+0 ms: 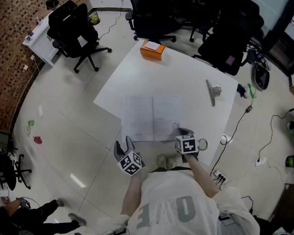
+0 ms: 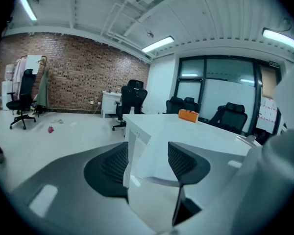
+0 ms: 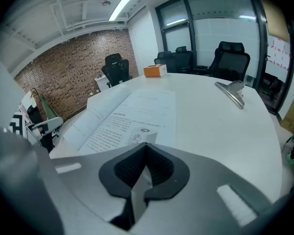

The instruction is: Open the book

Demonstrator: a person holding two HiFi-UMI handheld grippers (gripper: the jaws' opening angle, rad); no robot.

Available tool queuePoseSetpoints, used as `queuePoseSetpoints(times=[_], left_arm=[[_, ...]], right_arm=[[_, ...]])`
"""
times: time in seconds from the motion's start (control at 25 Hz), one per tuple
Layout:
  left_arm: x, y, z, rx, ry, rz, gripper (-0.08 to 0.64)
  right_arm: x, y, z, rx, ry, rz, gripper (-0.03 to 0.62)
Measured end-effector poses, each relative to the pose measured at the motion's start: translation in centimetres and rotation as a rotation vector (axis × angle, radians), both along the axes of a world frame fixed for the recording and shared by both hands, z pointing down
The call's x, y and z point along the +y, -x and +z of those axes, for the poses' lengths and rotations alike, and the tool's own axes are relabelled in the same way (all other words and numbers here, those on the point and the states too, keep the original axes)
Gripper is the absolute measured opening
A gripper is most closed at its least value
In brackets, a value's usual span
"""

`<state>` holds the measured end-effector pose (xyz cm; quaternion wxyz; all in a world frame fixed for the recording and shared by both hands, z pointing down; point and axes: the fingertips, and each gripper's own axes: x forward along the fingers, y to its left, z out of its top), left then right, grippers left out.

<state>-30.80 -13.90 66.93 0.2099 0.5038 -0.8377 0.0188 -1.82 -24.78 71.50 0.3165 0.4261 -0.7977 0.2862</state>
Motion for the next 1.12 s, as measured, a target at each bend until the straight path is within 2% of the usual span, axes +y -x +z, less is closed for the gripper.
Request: queuePoseSetpoints(times=[0.08, 0.32, 0.52, 0.64, 0.72, 0.92, 1.12], left_arm=[[-0.1, 0.9, -1.1, -0.010, -0.033, -0.019, 0.261], [-3.1, -0.9, -3.8, -0.037, -0.100, 0.072, 0.242], [-5.5, -5.8, -4.1, -0.024, -0.124, 0.245, 0.215], [-6.7, -8.4, -5.0, -0.014, -0.144, 0.371, 0.148], [-7.7, -9.7, -5.3, 0.005, -0.143, 0.434, 0.073], [-8.4, -10.8, -7.3, 0.010, -0.199, 0.466, 0.046], [-9.2, -10.9, -10.2, -0.004, -0.267, 0.480, 0.011]], right_arm=[[-0.2, -0.4, 0.0, 0.002, -0.001, 0.009, 0.002], [-0.5, -1.3, 0.0, 0.008, -0.007, 0.039, 0.002], [-0.6, -2.4, 0.1, 0.012, -0.011, 0.080, 0.002], [-0.4, -2.1, -0.1, -0.010, -0.018, 0.086, 0.003], [-0.5, -1.8, -0.6, -0.026, -0.024, 0.088, 0.003], [-0.9, -0.7, -3.6, -0.075, -0.098, 0.065, 0.003], [-2.0, 0.8, -8.0, -0.170, -0.201, 0.055, 0.003]])
